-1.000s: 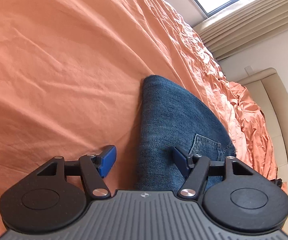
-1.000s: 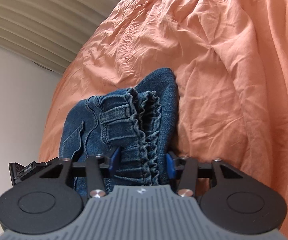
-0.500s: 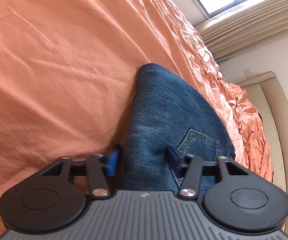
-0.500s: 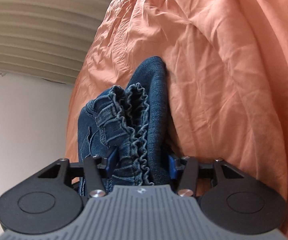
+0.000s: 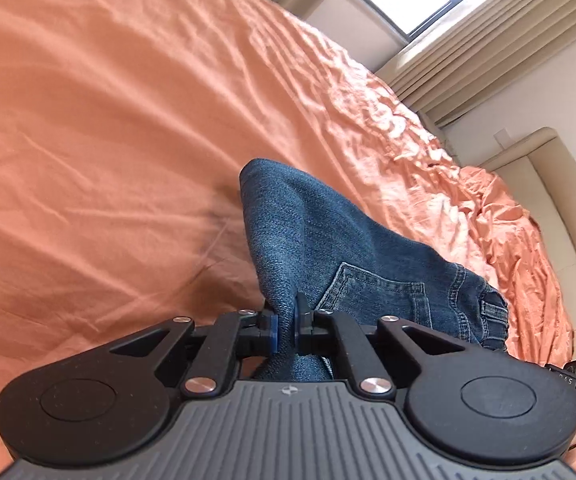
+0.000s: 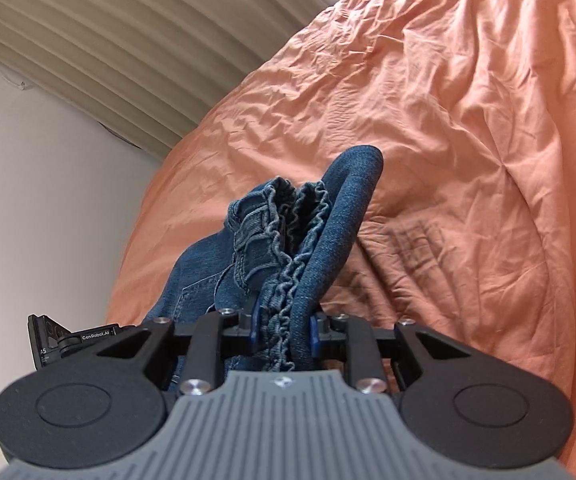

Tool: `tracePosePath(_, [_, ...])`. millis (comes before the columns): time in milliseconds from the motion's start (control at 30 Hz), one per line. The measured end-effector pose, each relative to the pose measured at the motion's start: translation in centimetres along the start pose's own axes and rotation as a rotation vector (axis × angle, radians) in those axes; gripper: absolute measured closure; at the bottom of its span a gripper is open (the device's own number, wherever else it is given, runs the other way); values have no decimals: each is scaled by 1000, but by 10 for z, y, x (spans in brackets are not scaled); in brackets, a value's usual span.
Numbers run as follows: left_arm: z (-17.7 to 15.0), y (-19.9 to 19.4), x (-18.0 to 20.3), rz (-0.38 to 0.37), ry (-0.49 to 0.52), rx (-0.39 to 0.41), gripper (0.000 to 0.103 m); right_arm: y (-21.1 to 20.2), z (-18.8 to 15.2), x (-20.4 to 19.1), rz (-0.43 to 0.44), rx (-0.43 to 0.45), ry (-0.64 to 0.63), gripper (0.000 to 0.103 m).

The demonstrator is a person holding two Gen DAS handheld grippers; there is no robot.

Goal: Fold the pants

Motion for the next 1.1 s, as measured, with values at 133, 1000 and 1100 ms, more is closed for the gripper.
tracePosePath(133, [11,-56,-8,-8,26,49,97,0,-5,-61,32,-1,-68,85])
tracePosePath(1000, [55,-252,-254,332,95,201,97,273,-157,-266,239,-215,-111,85])
tracePosePath(1100, [49,-216,-278,334,85,154,97,298,-177,-234,206,-252,-66,85])
Point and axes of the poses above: each gripper's, at about its wrist camera, not at the fingertips, and y roughly the way its jaws point, x to its right, z to its top, the point moved 8 cm from there along y, roughly the way its jaws point, and after that the axes turned 14 degrees about z, right-handed, at the moved point
